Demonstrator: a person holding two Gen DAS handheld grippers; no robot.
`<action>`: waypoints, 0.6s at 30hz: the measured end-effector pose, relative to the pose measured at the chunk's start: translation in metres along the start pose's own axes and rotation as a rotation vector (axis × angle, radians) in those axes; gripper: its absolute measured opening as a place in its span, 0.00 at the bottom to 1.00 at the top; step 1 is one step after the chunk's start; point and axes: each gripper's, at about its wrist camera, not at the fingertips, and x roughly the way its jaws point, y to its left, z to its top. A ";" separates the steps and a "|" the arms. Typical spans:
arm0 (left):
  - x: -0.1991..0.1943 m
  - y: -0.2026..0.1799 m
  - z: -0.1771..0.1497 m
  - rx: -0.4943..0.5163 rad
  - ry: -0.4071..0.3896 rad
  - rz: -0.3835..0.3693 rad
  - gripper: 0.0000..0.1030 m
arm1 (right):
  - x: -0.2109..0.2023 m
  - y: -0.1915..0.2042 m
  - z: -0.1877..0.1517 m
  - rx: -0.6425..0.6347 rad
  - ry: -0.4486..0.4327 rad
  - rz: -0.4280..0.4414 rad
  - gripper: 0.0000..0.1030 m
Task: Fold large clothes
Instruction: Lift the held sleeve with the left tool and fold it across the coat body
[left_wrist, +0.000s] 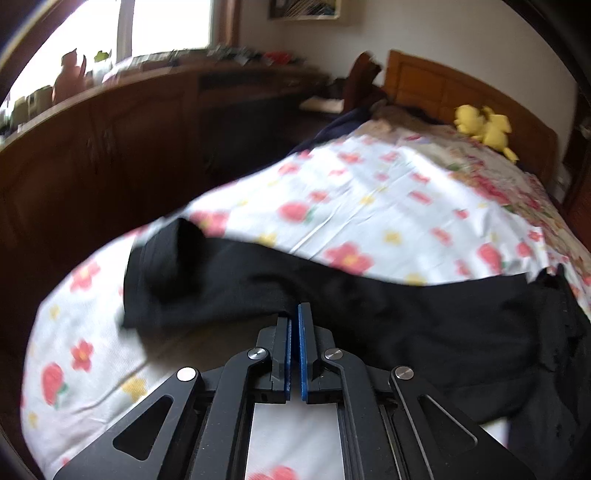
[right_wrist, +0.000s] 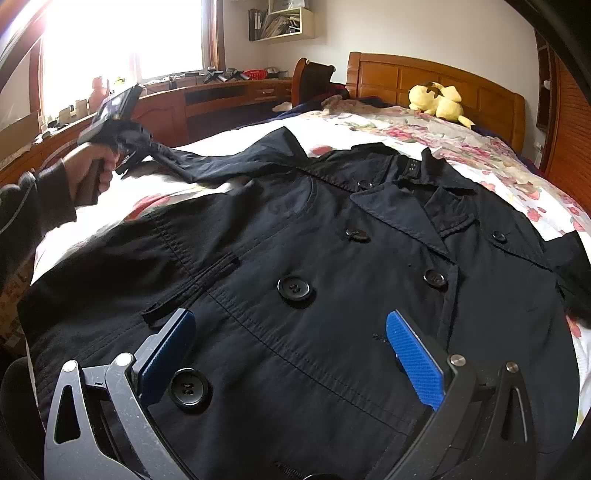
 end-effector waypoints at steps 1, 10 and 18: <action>-0.012 -0.011 0.005 0.021 -0.021 -0.010 0.03 | -0.001 0.000 0.000 0.002 -0.004 0.000 1.00; -0.120 -0.124 0.003 0.263 -0.141 -0.161 0.02 | -0.037 -0.025 0.005 0.045 -0.049 -0.035 1.00; -0.174 -0.187 -0.038 0.438 -0.152 -0.274 0.02 | -0.067 -0.061 0.013 0.116 -0.110 -0.065 1.00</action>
